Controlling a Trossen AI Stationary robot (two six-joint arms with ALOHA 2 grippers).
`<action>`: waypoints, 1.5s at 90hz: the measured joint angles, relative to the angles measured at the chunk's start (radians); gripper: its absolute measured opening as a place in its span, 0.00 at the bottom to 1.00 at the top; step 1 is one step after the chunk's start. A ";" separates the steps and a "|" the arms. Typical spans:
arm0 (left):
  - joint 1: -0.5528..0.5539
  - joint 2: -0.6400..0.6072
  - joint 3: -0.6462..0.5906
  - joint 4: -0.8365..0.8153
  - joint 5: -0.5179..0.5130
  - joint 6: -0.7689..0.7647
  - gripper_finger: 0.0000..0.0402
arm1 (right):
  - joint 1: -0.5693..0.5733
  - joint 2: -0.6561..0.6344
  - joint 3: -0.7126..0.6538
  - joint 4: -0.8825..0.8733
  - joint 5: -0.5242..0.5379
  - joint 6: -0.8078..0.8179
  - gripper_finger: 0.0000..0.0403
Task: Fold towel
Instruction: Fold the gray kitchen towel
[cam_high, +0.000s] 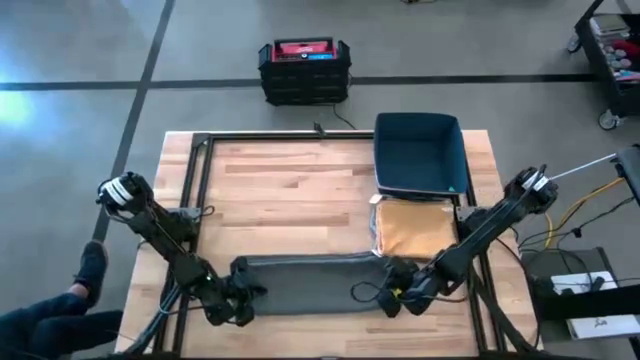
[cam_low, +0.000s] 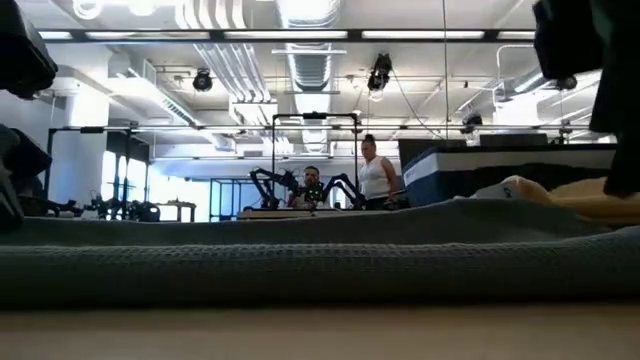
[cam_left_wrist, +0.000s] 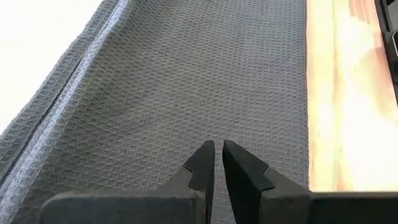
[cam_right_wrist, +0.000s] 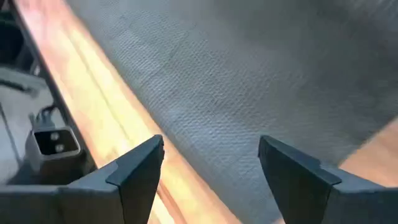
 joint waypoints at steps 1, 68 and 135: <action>0.000 0.000 0.000 0.000 0.000 0.002 0.05 | 0.000 -0.005 0.000 -0.009 0.000 -0.002 0.63; 0.004 0.001 -0.001 0.026 -0.028 0.016 0.05 | 0.066 0.109 -0.176 0.165 0.149 0.287 0.75; 0.008 0.003 -0.001 0.090 -0.072 0.066 0.05 | 0.007 0.230 -0.179 0.470 0.184 0.122 0.46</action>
